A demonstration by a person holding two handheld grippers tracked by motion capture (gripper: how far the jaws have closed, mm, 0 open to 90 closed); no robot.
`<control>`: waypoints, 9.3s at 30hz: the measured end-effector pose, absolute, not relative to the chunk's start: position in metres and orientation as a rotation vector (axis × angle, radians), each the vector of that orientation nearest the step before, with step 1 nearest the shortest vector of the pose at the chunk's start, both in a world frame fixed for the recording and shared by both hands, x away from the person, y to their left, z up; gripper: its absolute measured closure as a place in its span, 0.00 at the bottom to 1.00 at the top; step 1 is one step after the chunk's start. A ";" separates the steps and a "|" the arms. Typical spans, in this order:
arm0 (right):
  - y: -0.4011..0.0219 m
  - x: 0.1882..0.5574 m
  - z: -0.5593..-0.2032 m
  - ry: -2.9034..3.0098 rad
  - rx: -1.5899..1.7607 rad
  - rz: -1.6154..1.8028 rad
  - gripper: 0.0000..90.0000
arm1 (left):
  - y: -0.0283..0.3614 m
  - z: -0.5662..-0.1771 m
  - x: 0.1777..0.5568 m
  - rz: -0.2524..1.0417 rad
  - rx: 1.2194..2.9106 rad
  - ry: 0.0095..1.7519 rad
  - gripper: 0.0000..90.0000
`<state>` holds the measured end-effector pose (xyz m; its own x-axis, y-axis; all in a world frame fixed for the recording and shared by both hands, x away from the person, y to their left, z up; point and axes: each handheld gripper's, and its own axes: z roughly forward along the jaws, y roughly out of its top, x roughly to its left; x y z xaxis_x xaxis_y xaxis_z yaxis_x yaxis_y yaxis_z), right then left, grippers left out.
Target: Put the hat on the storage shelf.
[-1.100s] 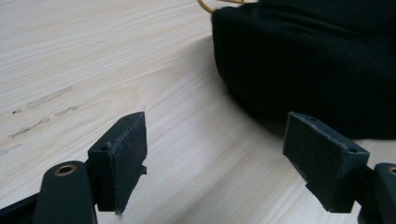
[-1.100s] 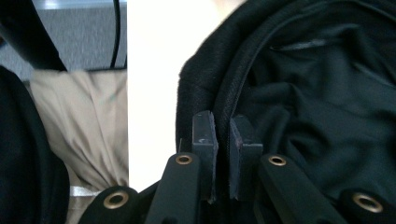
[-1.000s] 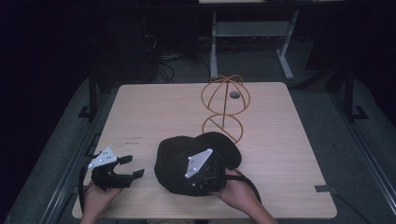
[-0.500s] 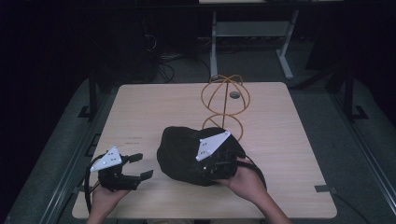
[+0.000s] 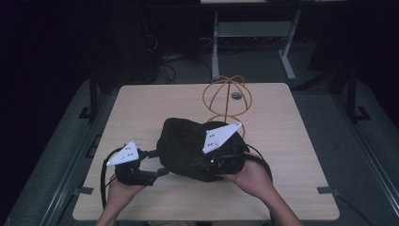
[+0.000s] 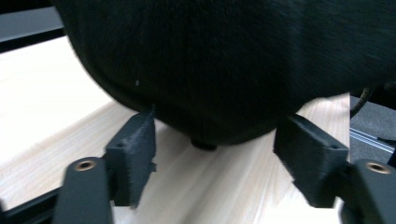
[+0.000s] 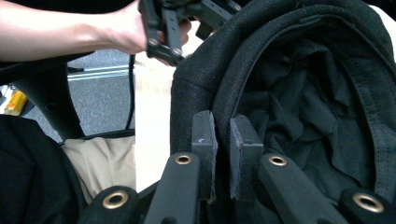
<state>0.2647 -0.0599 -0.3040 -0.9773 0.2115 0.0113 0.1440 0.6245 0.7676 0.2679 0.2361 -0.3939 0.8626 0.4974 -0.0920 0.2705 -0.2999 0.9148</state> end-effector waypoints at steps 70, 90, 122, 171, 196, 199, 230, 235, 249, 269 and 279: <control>-0.177 0.295 -0.345 2.521 0.750 1.642 0.39 | 0.224 -0.268 0.311 0.373 1.876 0.451 0.98; -0.243 0.293 -0.400 2.452 1.045 1.476 0.39 | 0.218 -0.241 0.346 0.337 1.898 0.455 0.99; -0.282 0.293 -0.411 2.331 1.152 1.405 0.33 | 0.144 -0.173 0.414 0.329 1.949 0.381 0.99; -0.291 0.292 -0.420 2.296 1.177 1.408 0.32 | 0.007 -0.198 0.480 0.327 2.240 0.424 0.66; -0.289 0.292 -0.422 2.311 1.188 1.382 0.29 | 0.039 -0.193 0.461 0.300 2.222 0.451 0.50; -0.288 0.292 -0.422 2.319 1.185 1.372 0.28 | 0.048 -0.194 0.457 0.293 2.219 0.463 0.47; -0.273 0.291 -0.428 2.355 1.185 1.318 0.24 | 0.121 -0.226 0.430 0.239 2.137 0.582 0.38; -0.269 0.291 -0.429 2.357 1.174 1.321 0.24 | 0.132 -0.229 0.424 0.244 2.126 0.591 0.37; -0.267 0.289 -0.431 2.354 1.174 1.326 0.24 | 0.151 -0.247 0.413 0.215 2.107 0.624 0.32; -0.258 0.287 -0.429 2.355 1.148 1.334 0.24 | 0.176 -0.267 0.384 0.229 2.086 0.663 0.29; -0.255 0.287 -0.429 2.364 1.144 1.319 0.24 | 0.199 -0.282 0.368 0.223 2.054 0.703 0.28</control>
